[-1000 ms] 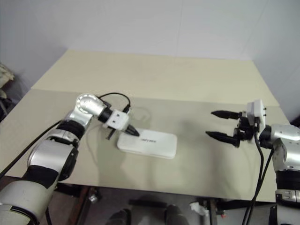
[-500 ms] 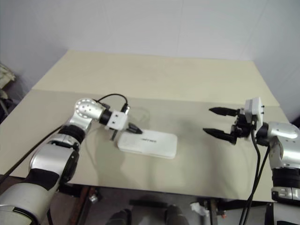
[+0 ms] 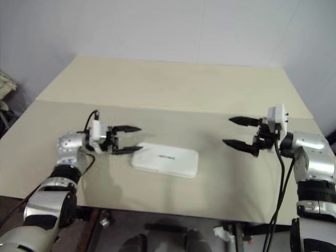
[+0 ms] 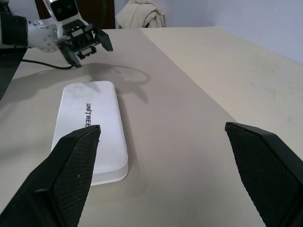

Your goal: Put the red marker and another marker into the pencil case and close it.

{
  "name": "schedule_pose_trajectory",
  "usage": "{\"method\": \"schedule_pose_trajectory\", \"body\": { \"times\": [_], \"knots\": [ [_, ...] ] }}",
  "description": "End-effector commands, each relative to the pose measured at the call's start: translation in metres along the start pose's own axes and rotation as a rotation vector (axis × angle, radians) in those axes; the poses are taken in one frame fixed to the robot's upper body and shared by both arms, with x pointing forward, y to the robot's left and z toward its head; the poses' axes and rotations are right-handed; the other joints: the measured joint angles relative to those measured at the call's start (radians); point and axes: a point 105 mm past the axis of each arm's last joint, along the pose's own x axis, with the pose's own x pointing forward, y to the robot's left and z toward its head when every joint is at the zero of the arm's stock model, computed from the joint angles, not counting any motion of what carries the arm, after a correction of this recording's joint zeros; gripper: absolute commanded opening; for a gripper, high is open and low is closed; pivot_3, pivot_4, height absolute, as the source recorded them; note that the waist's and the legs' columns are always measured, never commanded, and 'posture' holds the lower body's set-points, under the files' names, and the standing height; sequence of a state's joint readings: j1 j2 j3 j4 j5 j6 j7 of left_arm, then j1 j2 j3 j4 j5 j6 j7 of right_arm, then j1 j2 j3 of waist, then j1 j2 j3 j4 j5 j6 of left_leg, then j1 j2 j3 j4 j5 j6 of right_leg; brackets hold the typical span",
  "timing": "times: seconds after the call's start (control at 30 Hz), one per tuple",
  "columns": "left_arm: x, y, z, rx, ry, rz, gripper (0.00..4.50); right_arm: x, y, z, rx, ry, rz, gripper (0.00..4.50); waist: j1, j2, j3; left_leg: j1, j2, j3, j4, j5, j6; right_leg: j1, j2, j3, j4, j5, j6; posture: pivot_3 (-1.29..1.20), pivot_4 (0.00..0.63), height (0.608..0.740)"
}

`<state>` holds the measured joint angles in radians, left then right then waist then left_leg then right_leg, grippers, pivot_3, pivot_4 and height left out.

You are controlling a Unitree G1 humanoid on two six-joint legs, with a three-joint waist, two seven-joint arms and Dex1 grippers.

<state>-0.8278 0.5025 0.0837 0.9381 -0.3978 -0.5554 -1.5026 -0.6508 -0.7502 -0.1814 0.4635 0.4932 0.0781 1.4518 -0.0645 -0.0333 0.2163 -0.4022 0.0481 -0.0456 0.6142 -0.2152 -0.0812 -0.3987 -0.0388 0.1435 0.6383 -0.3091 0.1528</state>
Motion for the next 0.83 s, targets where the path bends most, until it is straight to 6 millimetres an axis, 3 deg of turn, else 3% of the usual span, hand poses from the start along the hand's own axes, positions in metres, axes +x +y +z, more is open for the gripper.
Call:
{"method": "schedule_pose_trajectory", "body": {
  "times": [0.03,0.4,0.53,0.83],
  "knots": [
    [-0.011,-0.011,0.015,0.025,-0.035,-0.104,4.48,0.001,-0.002,0.007,-0.033,-0.015,0.020,4.50,0.000,0.000,0.000,0.000,0.000,0.000,0.000,0.000,0.000,0.000,0.000,0.000,0.000,0.000,0.000,0.00,0.150,0.740],
    [-0.067,-0.022,0.050,-0.091,-0.077,-0.062,4.48,0.010,-0.004,0.007,-0.021,0.006,0.050,4.50,-0.012,0.001,0.001,0.000,0.000,0.000,0.000,0.000,0.000,0.000,0.000,0.000,0.000,0.000,-0.001,0.00,0.150,0.740],
    [-0.079,-0.018,0.058,-0.161,-0.087,-0.036,4.48,0.014,0.000,0.009,-0.009,-0.007,0.064,4.50,-0.018,0.001,0.001,0.000,0.000,0.000,0.000,0.000,0.000,0.000,0.000,0.000,0.000,-0.001,-0.002,0.00,0.150,0.740],
    [-0.080,-0.013,0.061,-0.237,-0.088,-0.036,4.48,0.018,0.010,0.011,-0.010,-0.032,0.068,4.50,-0.019,0.001,0.001,0.000,0.000,0.000,0.000,0.000,0.000,0.000,0.000,-0.001,-0.001,-0.001,-0.002,0.00,0.150,0.740]
  ]
}}
